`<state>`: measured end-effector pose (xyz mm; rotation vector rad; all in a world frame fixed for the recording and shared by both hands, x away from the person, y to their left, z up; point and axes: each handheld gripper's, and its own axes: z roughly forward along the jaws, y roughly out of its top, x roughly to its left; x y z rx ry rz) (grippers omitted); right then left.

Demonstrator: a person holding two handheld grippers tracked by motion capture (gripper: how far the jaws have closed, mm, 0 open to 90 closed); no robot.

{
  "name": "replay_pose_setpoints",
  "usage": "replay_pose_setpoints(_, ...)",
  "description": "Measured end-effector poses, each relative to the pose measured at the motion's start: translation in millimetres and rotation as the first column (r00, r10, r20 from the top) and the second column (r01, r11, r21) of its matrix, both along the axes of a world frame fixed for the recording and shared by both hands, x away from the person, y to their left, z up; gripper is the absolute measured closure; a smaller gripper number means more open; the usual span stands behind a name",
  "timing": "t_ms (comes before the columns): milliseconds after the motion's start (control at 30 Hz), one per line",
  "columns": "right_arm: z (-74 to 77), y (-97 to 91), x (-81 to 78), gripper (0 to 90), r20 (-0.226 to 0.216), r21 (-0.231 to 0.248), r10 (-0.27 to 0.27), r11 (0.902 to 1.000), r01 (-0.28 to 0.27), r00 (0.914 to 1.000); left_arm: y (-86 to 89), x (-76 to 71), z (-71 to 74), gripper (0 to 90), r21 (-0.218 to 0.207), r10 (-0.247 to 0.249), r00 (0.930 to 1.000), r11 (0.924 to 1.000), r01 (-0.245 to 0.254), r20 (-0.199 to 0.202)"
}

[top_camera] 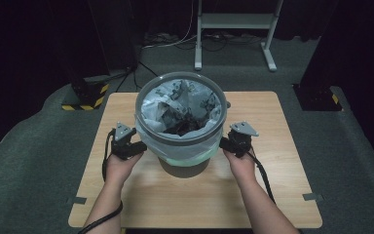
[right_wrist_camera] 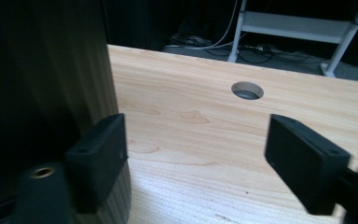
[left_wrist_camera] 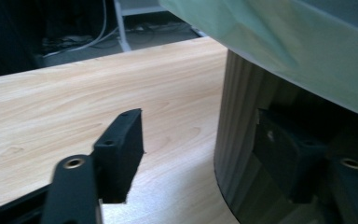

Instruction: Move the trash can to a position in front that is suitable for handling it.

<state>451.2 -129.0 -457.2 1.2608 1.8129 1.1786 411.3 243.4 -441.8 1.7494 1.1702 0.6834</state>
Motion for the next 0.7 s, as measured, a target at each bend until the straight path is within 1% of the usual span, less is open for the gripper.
replay_pose_setpoints(67,0.4,0.2,-1.0,28.8,-0.009,0.01,0.011,0.9999,-0.011,0.9999,-1.4,-0.6,0.9,39.5,0.007,0.0,1.0,1.0,0.0,-0.002)
replay_pose_setpoints(100,1.4,-0.8,-2.6,32.4,-0.023,0.017,0.033,0.9993,-0.032,0.9992,-2.5,-0.8,1.3,42.8,0.005,-0.001,1.0,1.0,0.001,-0.006)
replay_pose_setpoints(167,1.9,-1.5,-3.5,32.8,-0.024,0.015,0.04,0.9991,-0.04,0.9989,-5.1,-1.1,1.9,45.2,0.001,0.006,0.9999,1.0,-0.006,-0.013)
replay_pose_setpoints(200,3.2,-3.5,-5.3,33.1,-0.017,-0.001,0.051,0.9987,-0.051,0.9986,-7.9,-1.1,2.7,45.8,0.008,0.005,0.9999,1.0,-0.005,-0.013)
replay_pose_setpoints(267,4.9,-6.1,-7.8,33.4,-0.012,-0.008,0.054,0.9985,-0.054,0.9984,-9.8,-1.4,3.1,47.5,0.009,0.004,0.9999,1.0,-0.004,-0.016)
replay_pose_setpoints(333,5.7,-8.0,-9.1,33.5,-0.007,-0.009,0.054,0.9985,-0.054,0.9985,-13.1,-1.5,3.6,47.8,0.012,-0.003,0.9998,0.9999,0.003,-0.018)
replay_pose_setpoints(400,6.8,-12.2,-11.5,33.5,-0.003,-0.008,0.05,0.9987,-0.05,0.9988,-16.4,-1.8,3.7,47.7,0.007,-0.014,0.9996,0.9999,0.014,-0.023)
replay_pose_setpoints(433,7.4,-16.8,-14.1,33.5,-0.002,-0.012,0.044,0.9989,-0.044,0.999,-18.4,-1.9,3.7,47.4,0.001,-0.018,0.9994,0.9998,0.018,-0.028)
replay_pose_setpoints(467,7.4,-16.8,-14.1,33.5,-0.002,-0.012,0.044,0.9989,-0.044,0.999,-20.3,-1.7,3.6,47.4,0.0,-0.021,0.9994,0.9998,0.021,-0.027)
replay_pose_setpoints(533,7.3,-25.4,-19.3,33.0,-0.001,-0.012,0.043,0.999,-0.043,0.9991,-28.0,-0.9,2.3,45.1,-0.019,-0.022,0.999,0.9996,0.021,-0.04)
replay_pose_setpoints(567,7.1,-28.7,-21.0,32.8,0.001,-0.012,0.041,0.9991,-0.041,0.9991,-28.0,-0.9,2.3,44.9,-0.019,-0.022,0.999,0.9996,0.021,-0.04)
replay_pose_setpoints(600,7.1,-28.7,-21.0,32.8,0.001,-0.012,0.041,0.9991,-0.041,0.9991,-30.8,-0.4,1.7,44.9,-0.025,-0.025,0.9987,0.9994,0.024,-0.045)
replay_pose_setpoints(633,7.1,-35.3,-24.6,32.0,0.003,-0.014,0.032,0.9994,-0.032,0.9995,-38.2,-0.8,0.9,44.0,-0.015,-0.027,0.9987,0.9995,0.027,-0.044)
replay_pose_setpoints(700,7.6,-42.4,-27.9,31.8,0.007,-0.022,0.02,0.9996,-0.02,0.9998,-48.1,-1.8,1.4,44.4,-0.005,-0.028,0.9987,0.9996,0.027,-0.043)
